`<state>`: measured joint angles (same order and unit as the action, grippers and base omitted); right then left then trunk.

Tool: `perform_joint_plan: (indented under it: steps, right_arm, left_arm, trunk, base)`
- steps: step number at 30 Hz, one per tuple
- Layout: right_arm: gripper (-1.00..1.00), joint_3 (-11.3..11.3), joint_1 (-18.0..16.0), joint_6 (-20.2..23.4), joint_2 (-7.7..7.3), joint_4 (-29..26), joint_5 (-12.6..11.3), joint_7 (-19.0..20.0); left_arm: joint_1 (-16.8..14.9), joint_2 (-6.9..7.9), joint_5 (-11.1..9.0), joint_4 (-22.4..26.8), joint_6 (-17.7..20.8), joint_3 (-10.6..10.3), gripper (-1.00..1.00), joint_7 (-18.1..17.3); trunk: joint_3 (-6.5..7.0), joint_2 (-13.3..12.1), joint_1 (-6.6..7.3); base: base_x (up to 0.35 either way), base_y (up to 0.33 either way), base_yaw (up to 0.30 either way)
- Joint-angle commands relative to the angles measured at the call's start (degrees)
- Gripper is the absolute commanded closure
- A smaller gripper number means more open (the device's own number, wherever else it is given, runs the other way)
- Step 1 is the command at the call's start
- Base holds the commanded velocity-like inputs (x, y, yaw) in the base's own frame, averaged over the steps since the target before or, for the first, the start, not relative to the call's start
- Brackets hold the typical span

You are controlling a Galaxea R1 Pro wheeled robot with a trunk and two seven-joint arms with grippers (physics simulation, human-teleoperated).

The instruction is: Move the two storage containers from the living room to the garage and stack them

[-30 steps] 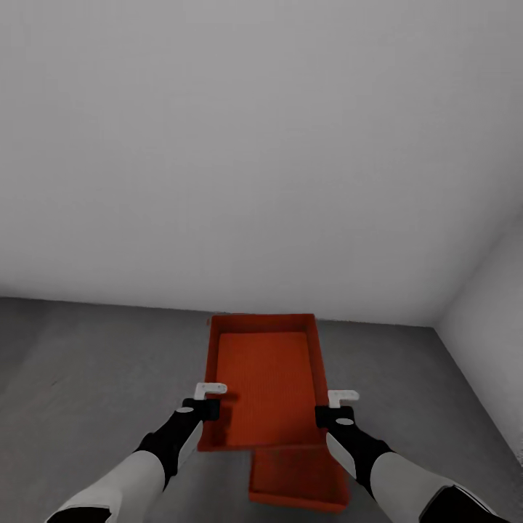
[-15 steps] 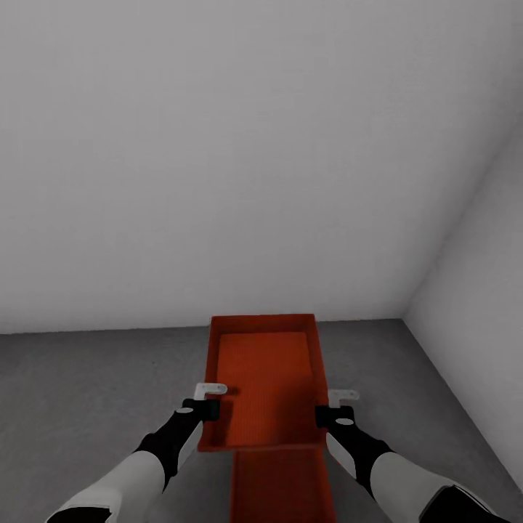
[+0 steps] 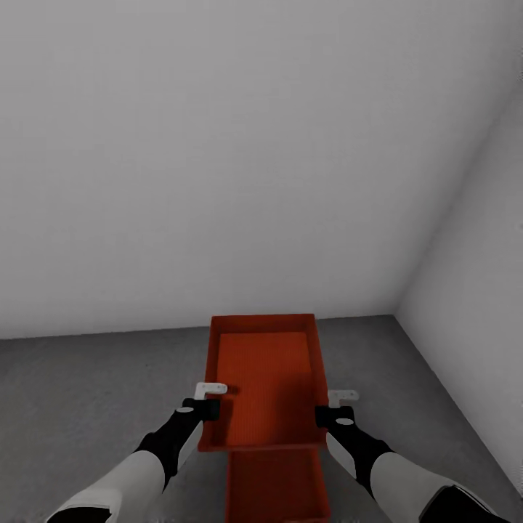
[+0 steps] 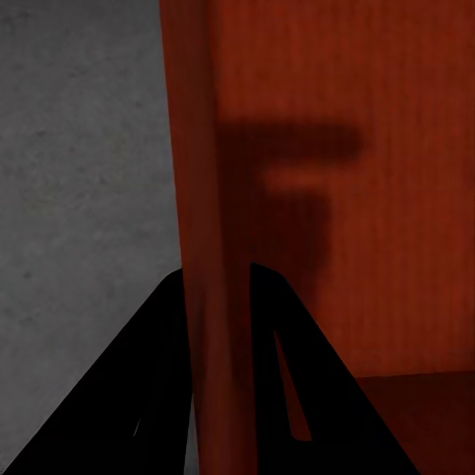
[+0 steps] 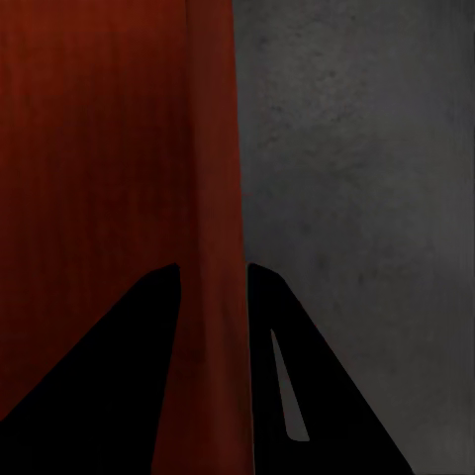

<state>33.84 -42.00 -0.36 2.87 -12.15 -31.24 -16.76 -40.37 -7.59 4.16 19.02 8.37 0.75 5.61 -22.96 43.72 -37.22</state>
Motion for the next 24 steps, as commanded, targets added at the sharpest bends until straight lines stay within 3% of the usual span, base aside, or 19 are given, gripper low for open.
perform_joint_plan:
  steps: [1,24]
  right_arm:
    - [1.0,-0.18,-0.1,-0.17,0.04,-0.06,0.66,-0.82]
    - [1.0,-0.18,-0.1,-0.17,0.04,-0.06,0.66,-0.82]
  left_arm:
    - [0.03,-0.45,0.12,-0.74,0.4,-1.19,1.0,0.5]
    - [0.03,-0.68,0.15,-0.74,0.49,-1.19,1.0,0.64]
  trunk:
    - [-0.06,0.06,0.01]
    - [-0.06,0.06,0.01]
  base:
    - [-0.231,-0.079,0.0]
    - [-0.283,-0.144,0.0]
